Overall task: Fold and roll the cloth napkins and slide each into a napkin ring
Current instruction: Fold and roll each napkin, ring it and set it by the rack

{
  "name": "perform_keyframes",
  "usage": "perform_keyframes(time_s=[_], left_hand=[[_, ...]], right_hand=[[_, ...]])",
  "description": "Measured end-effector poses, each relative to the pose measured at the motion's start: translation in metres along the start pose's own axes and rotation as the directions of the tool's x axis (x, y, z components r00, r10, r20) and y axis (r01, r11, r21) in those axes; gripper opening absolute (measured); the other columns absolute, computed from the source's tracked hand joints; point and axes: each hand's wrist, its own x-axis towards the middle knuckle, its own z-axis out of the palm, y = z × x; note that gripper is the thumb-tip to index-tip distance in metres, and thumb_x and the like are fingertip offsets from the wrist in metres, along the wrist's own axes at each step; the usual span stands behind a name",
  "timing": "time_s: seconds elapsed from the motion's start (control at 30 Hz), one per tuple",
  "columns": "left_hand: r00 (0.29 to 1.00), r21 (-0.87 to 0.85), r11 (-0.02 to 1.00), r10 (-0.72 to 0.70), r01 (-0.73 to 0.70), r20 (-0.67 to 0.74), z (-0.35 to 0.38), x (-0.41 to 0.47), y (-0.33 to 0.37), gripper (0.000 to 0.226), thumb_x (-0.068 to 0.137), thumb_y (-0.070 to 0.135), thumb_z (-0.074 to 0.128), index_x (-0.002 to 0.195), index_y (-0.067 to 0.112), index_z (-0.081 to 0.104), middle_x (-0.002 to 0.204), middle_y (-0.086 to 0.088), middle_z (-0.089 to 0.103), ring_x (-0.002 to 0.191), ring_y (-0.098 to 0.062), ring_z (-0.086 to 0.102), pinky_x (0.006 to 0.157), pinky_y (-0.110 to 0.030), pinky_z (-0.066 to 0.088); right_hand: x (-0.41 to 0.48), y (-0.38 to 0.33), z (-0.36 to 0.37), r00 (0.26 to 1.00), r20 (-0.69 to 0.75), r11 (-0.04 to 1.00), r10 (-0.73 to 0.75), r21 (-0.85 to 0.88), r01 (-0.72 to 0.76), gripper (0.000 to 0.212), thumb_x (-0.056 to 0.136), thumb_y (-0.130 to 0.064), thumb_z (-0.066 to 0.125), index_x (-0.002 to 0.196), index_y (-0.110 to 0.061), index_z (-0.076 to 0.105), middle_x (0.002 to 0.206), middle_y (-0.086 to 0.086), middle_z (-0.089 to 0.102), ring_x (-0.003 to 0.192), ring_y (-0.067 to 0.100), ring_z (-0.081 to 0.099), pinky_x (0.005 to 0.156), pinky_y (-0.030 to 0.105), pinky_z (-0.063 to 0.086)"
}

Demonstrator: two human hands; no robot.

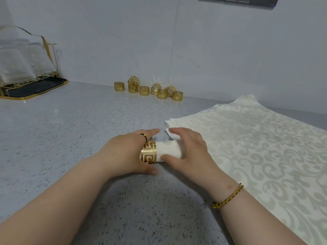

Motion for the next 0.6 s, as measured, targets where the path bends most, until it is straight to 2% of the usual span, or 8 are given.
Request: perform_keyframes(time_s=[0.07,0.17,0.23,0.3,0.4,0.5,0.53,0.6], left_hand=[[0.998,-0.078,0.996,-0.036,0.039,0.046,-0.005,-0.004,-0.011,0.11,0.06,0.051,0.076,0.143,0.041,0.005,0.142,0.019,0.03,0.111,-0.005,0.045,0.084,-0.017,0.037],[0.988,-0.164,0.98,-0.097,0.116,0.119,-0.014,-0.011,-0.033,0.102,0.06,0.043,0.08,0.141,0.038,0.02,0.123,0.018,0.038,0.098,-0.002,0.044,0.08,-0.013,0.035],[0.983,-0.205,0.97,-0.099,0.13,0.156,-0.016,-0.013,-0.04,0.082,0.062,0.038,0.08,0.132,0.036,0.037,0.109,0.021,0.046,0.091,0.0,0.05,0.074,-0.009,0.037],[0.982,-0.246,0.961,-0.084,0.124,0.167,-0.015,-0.012,-0.041,0.052,0.065,0.034,0.079,0.108,0.039,0.05,0.097,0.021,0.055,0.085,0.0,0.053,0.07,-0.009,0.041],[0.977,-0.256,0.958,-0.081,0.132,0.199,-0.014,-0.011,-0.036,0.033,0.069,0.034,0.076,0.085,0.04,0.048,0.089,0.014,0.06,0.079,-0.001,0.055,0.069,-0.015,0.043],[0.972,-0.23,0.962,-0.101,0.15,0.211,-0.013,-0.011,-0.032,0.03,0.071,0.037,0.074,0.085,0.037,0.048,0.089,0.012,0.06,0.078,0.0,0.054,0.069,-0.016,0.044],[0.972,-0.223,0.963,-0.104,0.15,0.209,-0.012,-0.011,-0.031,0.029,0.071,0.038,0.074,0.086,0.037,0.049,0.088,0.013,0.06,0.078,0.0,0.054,0.068,-0.016,0.043],[0.975,-0.202,0.97,-0.097,0.138,0.201,-0.01,-0.01,-0.028,0.03,0.071,0.039,0.073,0.091,0.034,0.051,0.088,0.013,0.059,0.077,0.001,0.053,0.068,-0.016,0.043]], right_hand=[[-0.001,-0.001,0.004,0.991,0.012,0.99,-0.132,-0.045,0.132,0.061,0.074,-0.041,0.06,0.13,-0.023,0.045,0.133,-0.007,0.046,0.126,0.013,0.031,0.095,0.015,0.014],[-0.002,-0.001,0.005,0.984,0.037,0.979,-0.175,-0.102,0.178,0.063,0.071,-0.041,0.052,0.132,-0.024,0.045,0.131,-0.007,0.05,0.125,0.015,0.035,0.093,0.016,0.013],[-0.001,0.0,0.003,0.984,0.078,0.977,-0.162,-0.128,0.171,0.058,0.081,-0.039,0.057,0.135,-0.027,0.039,0.134,-0.01,0.048,0.126,0.014,0.033,0.098,0.019,0.014],[0.0,0.001,0.002,0.984,0.096,0.973,-0.151,-0.163,0.165,0.055,0.085,-0.037,0.056,0.136,-0.028,0.038,0.134,-0.01,0.048,0.125,0.014,0.034,0.1,0.022,0.013],[0.0,0.001,0.005,0.985,0.085,0.965,-0.147,-0.206,0.162,0.056,0.075,-0.042,0.041,0.128,-0.027,0.048,0.124,-0.006,0.057,0.116,0.019,0.043,0.096,0.026,0.019],[0.0,0.0,0.005,0.984,0.022,0.953,-0.177,-0.244,0.177,0.053,0.067,-0.038,0.049,0.115,-0.018,0.06,0.106,0.002,0.066,0.101,0.028,0.058,0.087,0.03,0.029],[-0.001,-0.002,0.006,0.976,0.014,0.939,-0.217,-0.269,0.213,0.055,0.066,-0.04,0.051,0.114,-0.016,0.061,0.105,0.002,0.066,0.098,0.028,0.06,0.087,0.032,0.031],[-0.002,-0.004,0.009,0.968,0.111,0.937,-0.224,-0.249,0.245,0.061,0.065,-0.04,0.057,0.122,-0.016,0.056,0.118,0.004,0.062,0.109,0.028,0.055,0.096,0.039,0.029]])
